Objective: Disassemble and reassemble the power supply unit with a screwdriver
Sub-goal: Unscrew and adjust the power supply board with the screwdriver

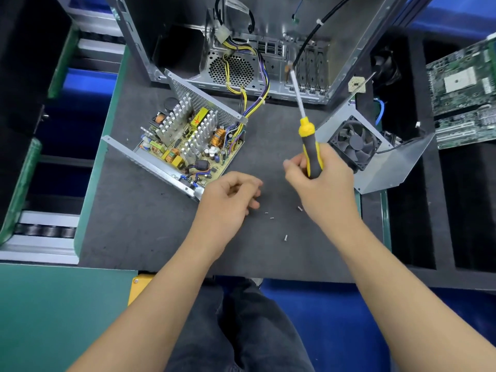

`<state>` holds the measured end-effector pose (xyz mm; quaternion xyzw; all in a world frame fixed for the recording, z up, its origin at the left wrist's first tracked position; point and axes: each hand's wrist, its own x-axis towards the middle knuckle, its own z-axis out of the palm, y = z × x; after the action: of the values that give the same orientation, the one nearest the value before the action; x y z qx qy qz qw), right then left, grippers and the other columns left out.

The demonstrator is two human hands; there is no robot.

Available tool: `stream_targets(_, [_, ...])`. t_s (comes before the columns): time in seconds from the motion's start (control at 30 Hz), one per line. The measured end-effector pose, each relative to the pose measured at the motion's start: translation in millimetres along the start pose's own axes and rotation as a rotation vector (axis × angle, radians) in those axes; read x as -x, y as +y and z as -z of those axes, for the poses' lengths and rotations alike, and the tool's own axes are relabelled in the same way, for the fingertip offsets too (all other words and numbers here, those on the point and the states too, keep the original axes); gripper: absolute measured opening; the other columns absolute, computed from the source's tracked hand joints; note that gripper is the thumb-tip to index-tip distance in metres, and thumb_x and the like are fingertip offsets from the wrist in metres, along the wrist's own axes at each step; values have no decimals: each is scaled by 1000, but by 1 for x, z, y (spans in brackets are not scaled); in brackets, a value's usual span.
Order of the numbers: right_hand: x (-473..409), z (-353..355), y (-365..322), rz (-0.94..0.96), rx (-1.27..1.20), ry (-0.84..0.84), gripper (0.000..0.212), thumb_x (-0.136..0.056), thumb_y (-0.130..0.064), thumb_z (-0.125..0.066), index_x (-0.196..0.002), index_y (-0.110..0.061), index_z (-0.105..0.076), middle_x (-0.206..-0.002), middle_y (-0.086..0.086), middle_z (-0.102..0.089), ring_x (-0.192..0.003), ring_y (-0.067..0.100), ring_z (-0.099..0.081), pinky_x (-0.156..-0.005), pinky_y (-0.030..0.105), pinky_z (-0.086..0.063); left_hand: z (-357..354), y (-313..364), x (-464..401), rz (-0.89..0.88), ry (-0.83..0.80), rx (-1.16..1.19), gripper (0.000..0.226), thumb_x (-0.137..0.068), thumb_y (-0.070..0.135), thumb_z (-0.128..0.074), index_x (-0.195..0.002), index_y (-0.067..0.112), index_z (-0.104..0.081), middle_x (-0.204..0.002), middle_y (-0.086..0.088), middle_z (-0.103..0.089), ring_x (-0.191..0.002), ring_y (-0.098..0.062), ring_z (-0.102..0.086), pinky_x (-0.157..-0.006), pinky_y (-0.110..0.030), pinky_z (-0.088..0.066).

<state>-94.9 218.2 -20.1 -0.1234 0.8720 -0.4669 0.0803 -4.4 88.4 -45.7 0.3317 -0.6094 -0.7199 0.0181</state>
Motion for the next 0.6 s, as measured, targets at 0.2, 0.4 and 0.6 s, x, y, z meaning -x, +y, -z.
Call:
stream_targets(0.2, [-14,13,21,-6,107,85,8,-96,-23,-59,-100,-17,-62,-85,-24,-66,-83,8,-59,-72,15,-45,10,-22,2,-230,3,-374,14,-96,20,-60,-89,27,-69,-80,8,-67,-73,-8,-63,-69,-16,-48])
stream_targets(0.4, [13,43,48,-70,293,7,20,-93,-27,-64,-81,-16,-51,-79,-8,-65,-74,17,-56,-61,31,-45,11,-30,6,-396,5,-586,11,-96,14,-62,-93,16,-71,-89,4,-64,-77,-9,-57,-69,-13,-44])
stream_targets(0.6, [31,57,72,-171,311,-39,16,-94,-24,-65,-88,-15,-54,-81,-21,-64,-77,7,-56,-61,20,-42,14,-33,6,-392,32,-565,12,-97,15,-60,-95,16,-71,-91,5,-65,-81,-11,-58,-71,-10,-43])
